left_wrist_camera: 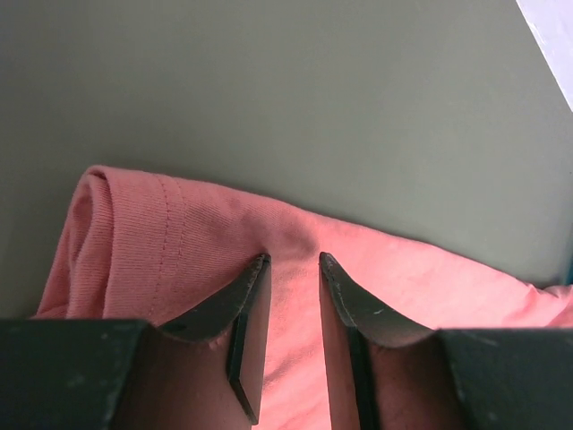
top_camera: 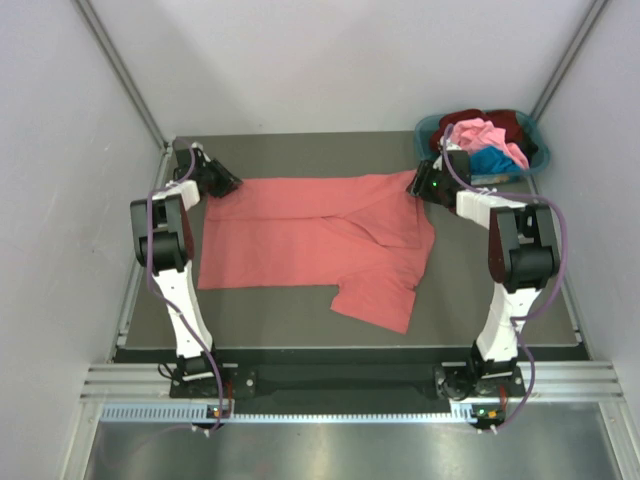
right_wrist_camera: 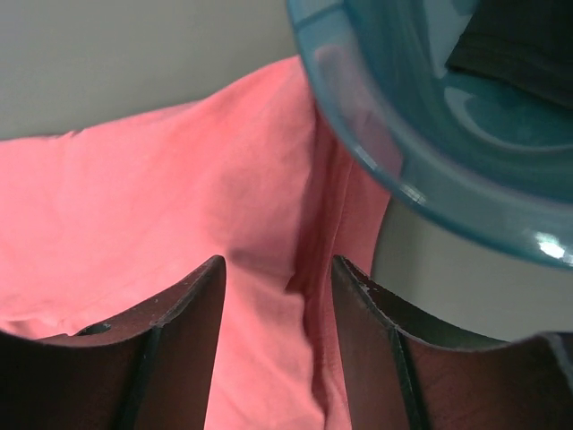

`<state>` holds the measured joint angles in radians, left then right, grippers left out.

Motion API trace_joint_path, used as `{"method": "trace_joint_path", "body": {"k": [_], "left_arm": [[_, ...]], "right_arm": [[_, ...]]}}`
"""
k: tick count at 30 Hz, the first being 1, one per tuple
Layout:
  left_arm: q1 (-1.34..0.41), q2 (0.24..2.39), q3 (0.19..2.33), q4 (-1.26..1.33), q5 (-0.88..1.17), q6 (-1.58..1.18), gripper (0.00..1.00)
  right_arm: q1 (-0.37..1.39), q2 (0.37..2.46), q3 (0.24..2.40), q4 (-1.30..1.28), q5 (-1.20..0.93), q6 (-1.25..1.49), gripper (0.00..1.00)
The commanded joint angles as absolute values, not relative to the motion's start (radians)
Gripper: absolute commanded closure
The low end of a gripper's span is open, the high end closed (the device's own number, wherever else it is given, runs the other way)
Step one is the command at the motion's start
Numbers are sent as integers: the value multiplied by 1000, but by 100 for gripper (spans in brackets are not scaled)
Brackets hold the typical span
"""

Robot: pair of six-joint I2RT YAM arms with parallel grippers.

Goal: Fold and stack the t-shirts
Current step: Fold the tshirt

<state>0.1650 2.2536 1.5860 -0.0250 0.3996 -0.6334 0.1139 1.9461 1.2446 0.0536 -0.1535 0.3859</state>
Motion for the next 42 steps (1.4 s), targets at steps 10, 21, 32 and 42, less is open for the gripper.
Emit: {"method": "trace_joint_path", "body": {"k": [10,21,32,42], "left_arm": [[169,2279,1621,5,333,-632,66],[175,2315,1675,-104,221,-600,66],[176,2318,1684,-156,166,-557,66],[157,2146,1730,-279,236,-517,64]], "right_arm": [[78,1971,1215,270,-282,443,69],[20,1901,1126,226,-227,469,100],[18,1879,1051,253,-216,522,100],[20,1729,1130,-61,-140,443,66]]}}
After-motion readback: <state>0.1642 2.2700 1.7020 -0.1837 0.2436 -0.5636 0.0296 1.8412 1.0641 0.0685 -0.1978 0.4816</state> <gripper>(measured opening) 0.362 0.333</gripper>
